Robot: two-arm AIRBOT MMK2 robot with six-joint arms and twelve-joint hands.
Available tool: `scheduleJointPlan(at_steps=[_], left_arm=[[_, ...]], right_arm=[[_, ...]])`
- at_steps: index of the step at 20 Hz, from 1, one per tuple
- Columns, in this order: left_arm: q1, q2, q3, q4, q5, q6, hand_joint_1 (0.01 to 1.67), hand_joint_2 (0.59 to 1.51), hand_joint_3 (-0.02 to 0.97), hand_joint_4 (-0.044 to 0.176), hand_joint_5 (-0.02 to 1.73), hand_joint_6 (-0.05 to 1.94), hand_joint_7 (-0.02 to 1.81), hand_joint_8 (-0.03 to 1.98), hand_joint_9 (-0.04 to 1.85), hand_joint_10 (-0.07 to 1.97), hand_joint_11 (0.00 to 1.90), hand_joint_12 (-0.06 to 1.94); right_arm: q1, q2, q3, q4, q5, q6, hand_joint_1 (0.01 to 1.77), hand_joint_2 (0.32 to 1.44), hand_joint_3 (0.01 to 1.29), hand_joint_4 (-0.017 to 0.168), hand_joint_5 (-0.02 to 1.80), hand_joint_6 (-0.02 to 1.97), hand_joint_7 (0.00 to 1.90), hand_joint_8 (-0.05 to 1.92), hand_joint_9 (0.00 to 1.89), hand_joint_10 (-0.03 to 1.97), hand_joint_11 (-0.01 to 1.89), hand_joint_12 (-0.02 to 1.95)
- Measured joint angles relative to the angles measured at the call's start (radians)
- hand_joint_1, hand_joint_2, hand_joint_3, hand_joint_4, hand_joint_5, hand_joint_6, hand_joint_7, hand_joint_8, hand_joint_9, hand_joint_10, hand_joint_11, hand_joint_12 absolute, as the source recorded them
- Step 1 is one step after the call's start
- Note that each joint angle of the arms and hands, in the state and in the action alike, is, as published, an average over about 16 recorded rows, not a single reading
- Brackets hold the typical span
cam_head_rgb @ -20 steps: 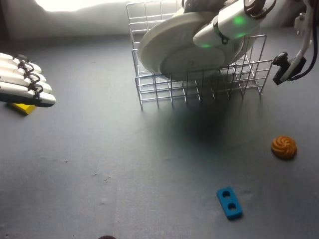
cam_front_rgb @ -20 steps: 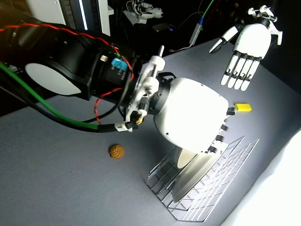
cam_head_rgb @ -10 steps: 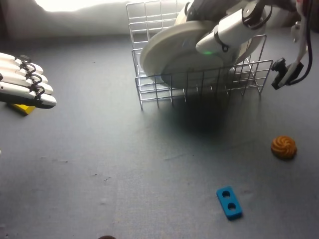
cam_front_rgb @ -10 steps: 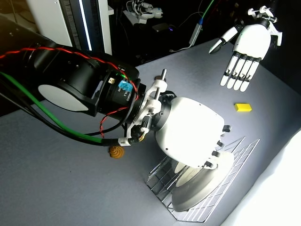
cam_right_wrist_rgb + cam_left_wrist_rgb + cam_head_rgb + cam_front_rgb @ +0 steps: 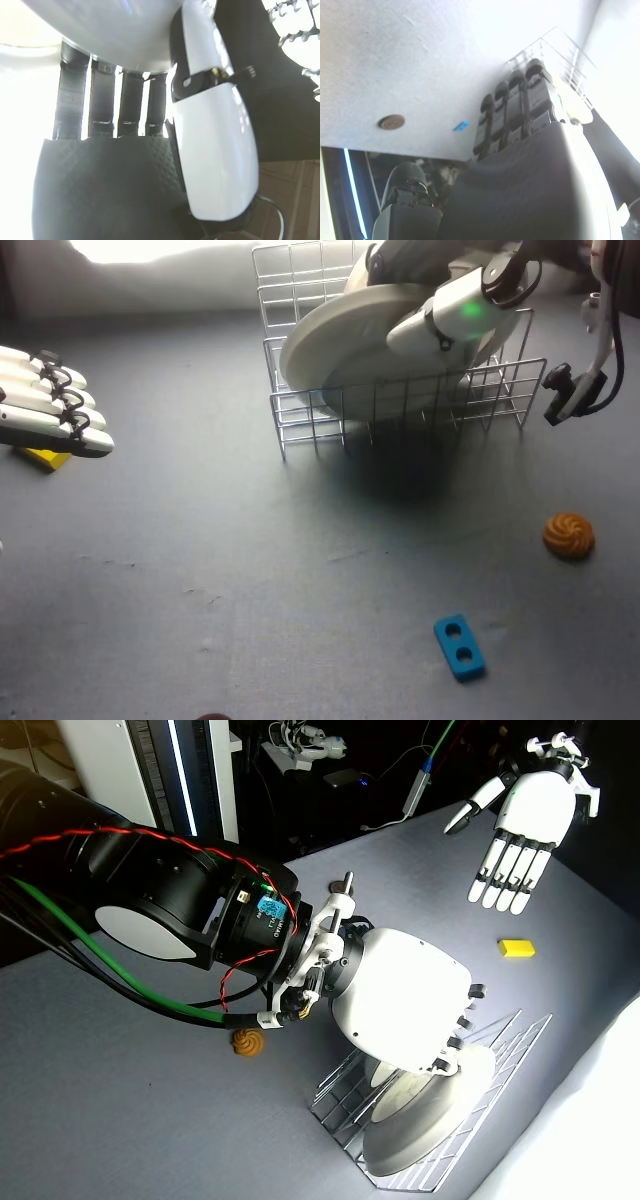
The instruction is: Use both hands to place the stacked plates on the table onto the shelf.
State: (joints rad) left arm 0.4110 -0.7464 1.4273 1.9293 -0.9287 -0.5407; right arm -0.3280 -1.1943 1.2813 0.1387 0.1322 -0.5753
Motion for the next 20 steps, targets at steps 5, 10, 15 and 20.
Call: scheduleJointPlan(at_steps=[5,10,15,20], left_arm=[[0.0,0.0,0.0,0.0,0.0,0.0,0.01,1.119,0.019,0.002,0.07,0.01,0.05,0.01,0.03,0.01,0.02,0.0],[-0.001,0.0,0.0,0.0,0.0,0.0,0.01,1.119,0.019,0.003,0.07,0.01,0.05,0.01,0.03,0.01,0.02,0.0],[-0.008,-0.002,-0.001,0.001,-0.006,0.0,0.01,1.119,0.019,0.002,0.07,0.01,0.05,0.01,0.03,0.01,0.02,0.0],[-0.027,-0.006,-0.008,-0.003,-0.022,0.007,0.01,1.119,0.019,0.003,0.07,0.01,0.06,0.01,0.04,0.01,0.02,0.0]], right_arm=[[0.005,0.0,0.0,-0.006,0.008,0.0,1.14,1.0,0.01,-0.004,0.9,0.3,0.96,0.45,0.76,0.81,0.48,1.48],[0.027,0.012,-0.007,-0.024,0.015,-0.013,1.09,0.98,0.01,-0.002,0.89,0.08,0.96,0.19,0.73,0.68,0.42,1.43],[0.052,0.06,-0.052,-0.061,0.025,-0.089,1.08,0.99,0.01,-0.002,0.89,0.06,0.97,0.14,0.72,0.63,0.39,1.41],[0.072,0.156,-0.149,-0.073,0.055,-0.229,1.07,0.98,0.01,-0.002,0.89,0.06,0.97,0.11,0.72,0.61,0.38,1.4]])
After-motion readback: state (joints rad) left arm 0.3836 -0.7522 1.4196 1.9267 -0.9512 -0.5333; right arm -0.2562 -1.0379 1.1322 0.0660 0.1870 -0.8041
